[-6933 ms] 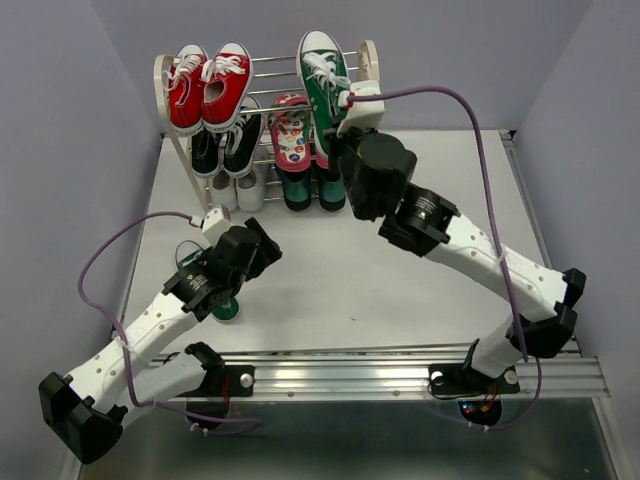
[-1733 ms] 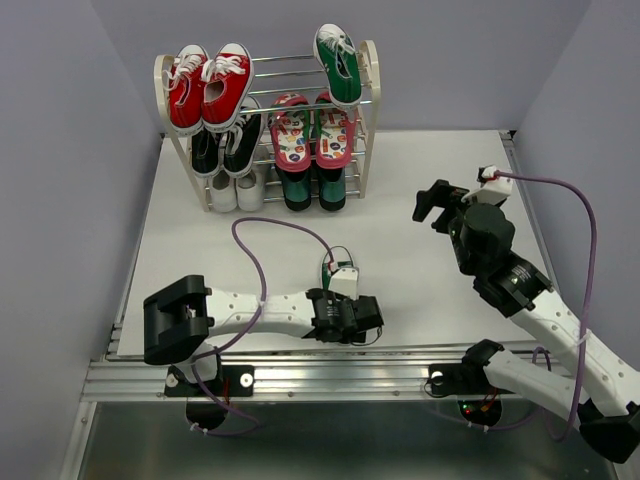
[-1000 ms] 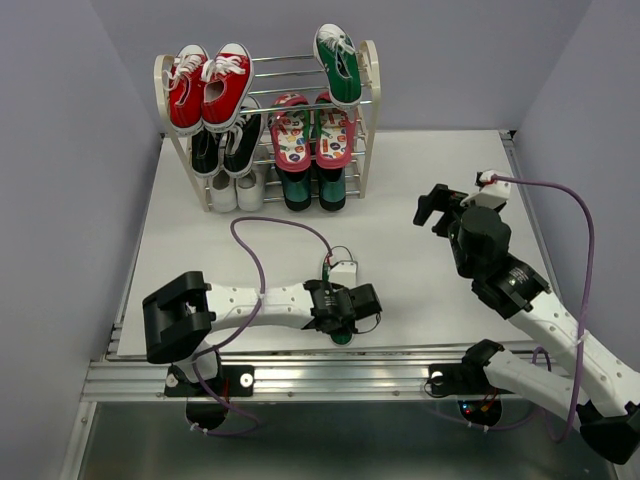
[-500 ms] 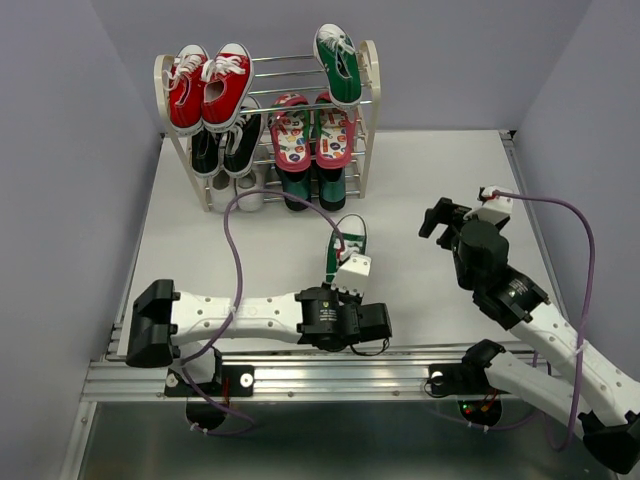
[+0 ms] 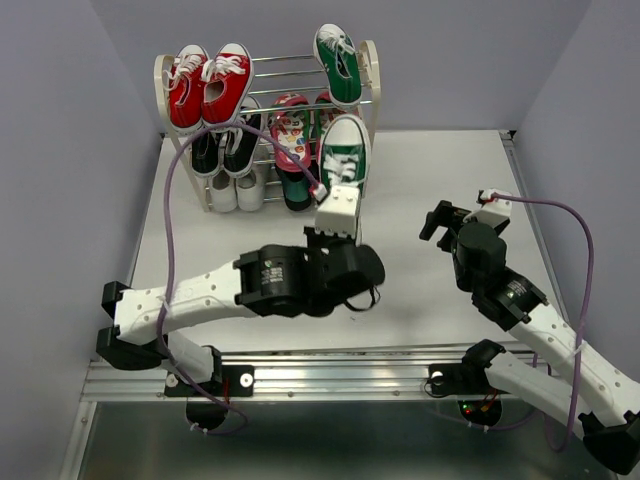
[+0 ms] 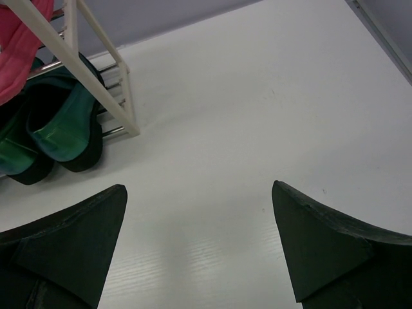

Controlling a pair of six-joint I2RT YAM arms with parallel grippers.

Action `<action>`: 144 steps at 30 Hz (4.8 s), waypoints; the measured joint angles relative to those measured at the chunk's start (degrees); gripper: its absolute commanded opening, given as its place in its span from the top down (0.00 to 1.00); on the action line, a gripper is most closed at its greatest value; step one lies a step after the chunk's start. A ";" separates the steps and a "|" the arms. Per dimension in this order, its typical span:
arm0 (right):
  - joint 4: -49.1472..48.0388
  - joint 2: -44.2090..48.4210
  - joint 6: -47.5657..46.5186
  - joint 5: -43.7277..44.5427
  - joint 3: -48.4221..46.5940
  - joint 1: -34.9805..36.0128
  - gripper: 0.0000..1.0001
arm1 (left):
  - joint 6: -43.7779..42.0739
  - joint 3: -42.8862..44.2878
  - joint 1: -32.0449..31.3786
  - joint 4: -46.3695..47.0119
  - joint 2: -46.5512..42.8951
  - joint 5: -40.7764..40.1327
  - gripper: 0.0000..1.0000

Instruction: Place and organize the shoes onto the shoe shelf

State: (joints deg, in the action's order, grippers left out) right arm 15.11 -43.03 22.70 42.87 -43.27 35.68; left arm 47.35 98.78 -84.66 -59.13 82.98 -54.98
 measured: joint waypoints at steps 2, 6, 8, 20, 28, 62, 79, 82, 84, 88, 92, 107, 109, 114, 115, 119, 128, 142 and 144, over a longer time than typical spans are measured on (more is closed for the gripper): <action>0.00 0.00 0.00 0.02 0.00 0.00 0.00 | -7.02 1.11 4.20 6.71 -1.53 1.46 1.00; -0.02 -0.02 0.02 -0.02 0.00 0.00 0.00 | -18.82 4.17 18.95 16.76 -3.13 5.46 1.00; 0.00 -0.02 0.04 -0.04 0.02 0.00 0.00 | -22.67 7.10 24.94 19.08 -2.34 6.67 1.00; 0.59 -1.25 0.04 -0.24 0.02 0.00 0.00 | -37.68 33.48 40.76 24.92 12.70 20.20 1.00; 0.92 -1.25 0.07 -0.28 0.02 0.00 0.00 | -43.47 33.46 46.36 23.58 17.90 30.10 1.00; 0.98 -4.72 0.33 0.07 0.04 0.00 0.00 | -43.78 37.75 54.40 20.09 25.42 34.77 0.75; 1.33 -7.13 0.63 -2.67 -1.99 0.00 0.00 | -43.23 38.10 54.77 26.21 25.92 34.88 0.44; 1.57 -11.52 -1.53 -7.30 -7.50 -0.04 0.00 | -43.12 38.10 54.77 26.36 25.92 35.08 0.20; 1.46 -14.12 -3.23 -10.43 -11.58 -0.04 0.00 | -42.84 37.99 54.77 26.40 25.88 35.50 0.04; -0.35 -18.69 -7.41 -16.96 -20.28 -0.04 0.00 | -42.77 35.65 54.77 27.02 24.46 35.91 0.03; -3.28 -24.59 -12.31 -22.73 -30.10 0.02 0.00 | -42.80 30.91 54.77 27.28 21.29 35.69 0.03; -9.20 -53.16 -23.39 -27.06 -59.76 1.18 0.11 | -42.53 27.28 54.77 29.22 19.96 35.36 0.62; -9.33 -54.21 -23.65 -27.04 -61.48 1.22 0.12 | -42.34 27.41 54.75 29.59 20.37 35.32 0.65; -9.77 -56.78 -24.04 -24.20 -67.14 1.46 0.24 | -42.18 28.22 54.66 29.75 21.27 35.58 0.81; -10.05 -57.27 -24.11 -23.69 -67.82 1.51 0.26 | -41.94 28.22 54.66 29.79 21.31 35.65 0.83; -10.67 -59.82 -24.00 -20.79 -70.69 1.53 0.33 | -41.27 28.22 54.66 30.56 21.55 35.74 0.87; -9.55 -64.24 -23.47 -18.29 -72.41 1.53 0.64 | -41.11 28.85 54.62 32.54 22.71 36.00 0.89; -7.41 -64.52 -19.91 -18.27 -73.68 1.51 0.67 | -41.09 31.47 54.66 33.20 25.29 35.89 0.78; -7.41 -64.52 -19.19 -18.32 -73.68 1.51 0.67 | -41.07 31.47 54.66 33.20 25.29 35.74 0.73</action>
State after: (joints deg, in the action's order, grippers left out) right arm 7.70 -107.55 3.51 24.56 -116.95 37.19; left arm 6.28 130.26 -30.00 -25.93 108.27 -19.25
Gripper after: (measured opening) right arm 0.349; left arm 0.263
